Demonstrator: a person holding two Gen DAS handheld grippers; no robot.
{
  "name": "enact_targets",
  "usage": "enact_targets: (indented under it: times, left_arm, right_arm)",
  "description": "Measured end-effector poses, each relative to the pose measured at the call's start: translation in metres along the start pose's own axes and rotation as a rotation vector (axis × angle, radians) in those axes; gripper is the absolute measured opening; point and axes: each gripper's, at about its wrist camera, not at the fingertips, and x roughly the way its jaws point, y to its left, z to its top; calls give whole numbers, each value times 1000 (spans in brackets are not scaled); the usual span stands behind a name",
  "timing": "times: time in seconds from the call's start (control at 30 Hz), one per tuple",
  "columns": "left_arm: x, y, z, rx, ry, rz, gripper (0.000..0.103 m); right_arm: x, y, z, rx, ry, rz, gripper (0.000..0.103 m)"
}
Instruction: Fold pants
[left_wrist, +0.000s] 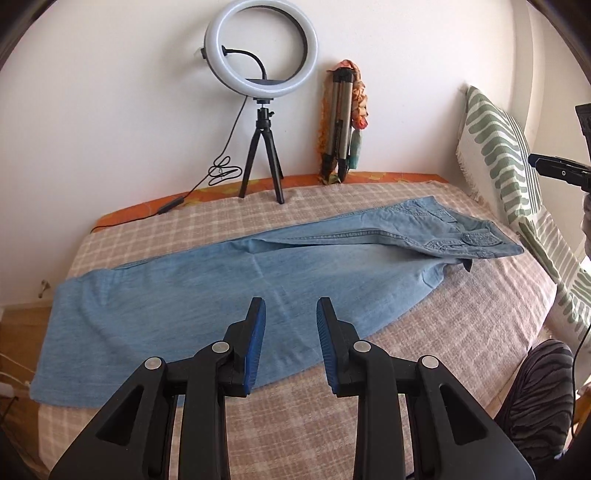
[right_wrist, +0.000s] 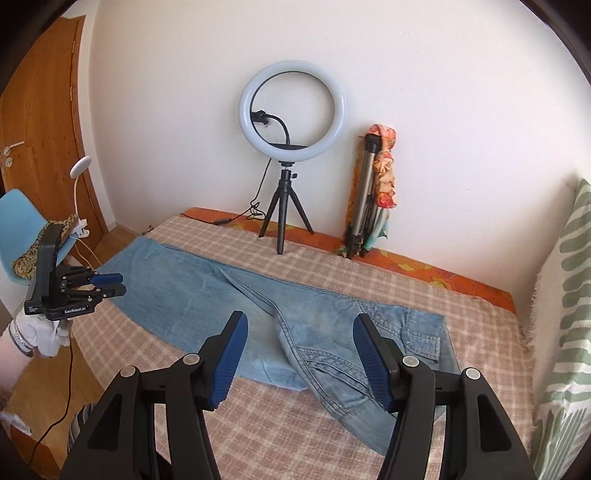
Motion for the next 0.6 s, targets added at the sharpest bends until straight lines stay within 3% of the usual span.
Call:
enact_targets:
  times: [0.07,0.27,0.37,0.6]
  left_arm:
    - [13,-15,0,12,18,-10,34]
    - [57,-52,-2,45,92,-30,34]
    - [78,-64,-3,46,128,-44,34]
    - [116,-82,-1,49,186,-77,34]
  right_arm:
    - [-13,-21,-16,15,10,-25,62]
    - [-29,-72,-65,20,64,-57,62]
    - [-27,-89,-90,-22,93,-83,62]
    - [1,-99,-136,-174,145,-33,62]
